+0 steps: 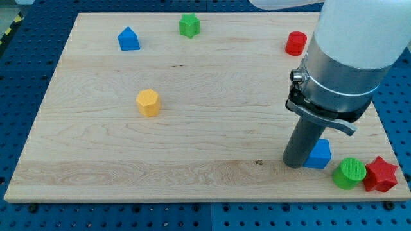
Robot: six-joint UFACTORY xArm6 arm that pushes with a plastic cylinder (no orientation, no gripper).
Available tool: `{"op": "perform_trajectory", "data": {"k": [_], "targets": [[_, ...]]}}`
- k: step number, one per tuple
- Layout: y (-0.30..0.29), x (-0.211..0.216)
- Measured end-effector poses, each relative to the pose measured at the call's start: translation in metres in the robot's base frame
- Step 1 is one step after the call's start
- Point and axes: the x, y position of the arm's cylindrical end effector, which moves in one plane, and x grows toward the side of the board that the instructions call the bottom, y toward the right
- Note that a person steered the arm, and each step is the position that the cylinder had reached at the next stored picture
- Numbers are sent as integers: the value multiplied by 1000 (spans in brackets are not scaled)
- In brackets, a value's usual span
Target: Move your arm to the left of the yellow hexagon
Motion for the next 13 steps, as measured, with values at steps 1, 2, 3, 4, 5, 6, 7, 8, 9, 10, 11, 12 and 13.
{"op": "perform_trajectory", "data": {"k": [1,2,3,4,5,6,7,8,9,10,11,12,13], "targets": [[-13,-2],[-13,-2],[-30,-2],[-67,-5],[-98,-21],[-98,-21],[-100,-20],[-122,-19],[-127,-19],[-130,-19],[-151,-19],[-166,-20],[-188,-23]]}}
